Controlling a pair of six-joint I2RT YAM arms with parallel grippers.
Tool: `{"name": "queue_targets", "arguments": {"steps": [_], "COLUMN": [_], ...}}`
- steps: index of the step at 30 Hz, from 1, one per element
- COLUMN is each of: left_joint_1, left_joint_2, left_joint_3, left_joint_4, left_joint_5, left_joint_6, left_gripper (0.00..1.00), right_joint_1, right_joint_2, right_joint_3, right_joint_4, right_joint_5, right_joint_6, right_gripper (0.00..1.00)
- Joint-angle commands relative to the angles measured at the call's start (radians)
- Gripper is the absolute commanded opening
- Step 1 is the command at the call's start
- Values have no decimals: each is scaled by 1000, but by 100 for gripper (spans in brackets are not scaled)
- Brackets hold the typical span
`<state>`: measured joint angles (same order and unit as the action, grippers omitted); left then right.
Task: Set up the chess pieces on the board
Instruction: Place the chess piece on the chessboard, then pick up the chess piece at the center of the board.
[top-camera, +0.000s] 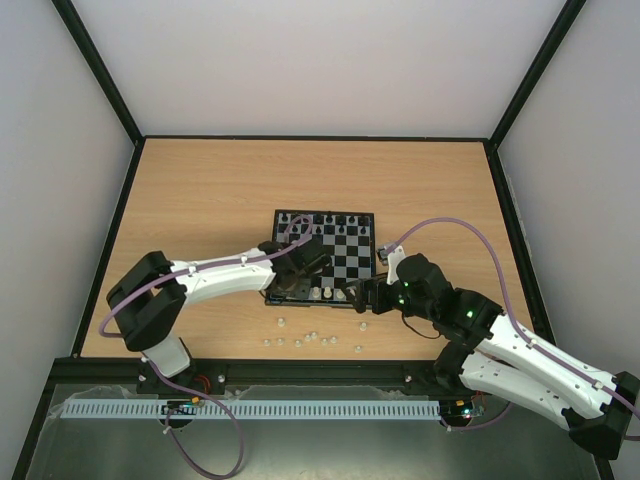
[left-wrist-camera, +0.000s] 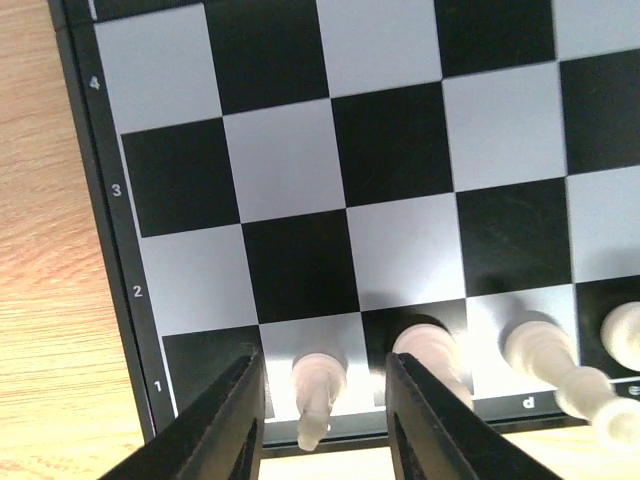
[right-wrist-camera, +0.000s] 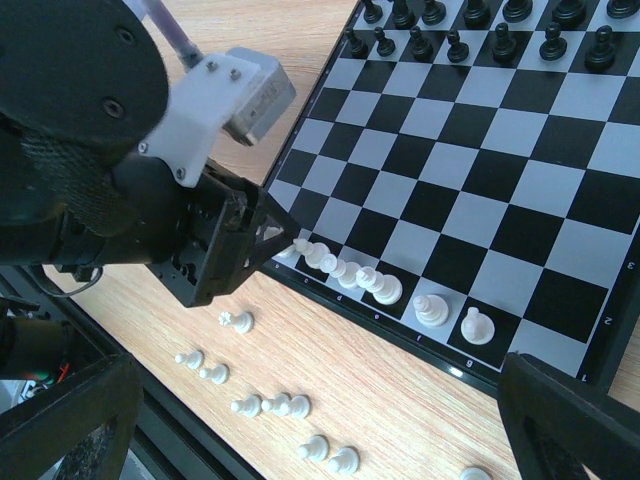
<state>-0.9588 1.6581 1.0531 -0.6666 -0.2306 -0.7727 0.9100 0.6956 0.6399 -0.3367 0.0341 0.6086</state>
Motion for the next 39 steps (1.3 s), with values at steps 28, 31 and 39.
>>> {"name": "queue_targets", "arguments": {"steps": [28,31,39], "left_joint_1": [21,22,22], "left_joint_2": [-538,-558,-555], "left_joint_3": [-121,-145,-168], "left_joint_4": [16,34,64], "left_joint_5": [-132,-122,-97], "left_joint_6": [55,59,63], "left_gripper": [99,99,99], "right_joint_1": [-3,-3,-3], "right_joint_2": [170,188,232], "right_joint_3": [50,58,69], "right_joint_4": [-51,-59,-91], "right_joint_5": [182,200,282], "right_joint_6": [102,124,178], "right_gripper": [99,99,99]}}
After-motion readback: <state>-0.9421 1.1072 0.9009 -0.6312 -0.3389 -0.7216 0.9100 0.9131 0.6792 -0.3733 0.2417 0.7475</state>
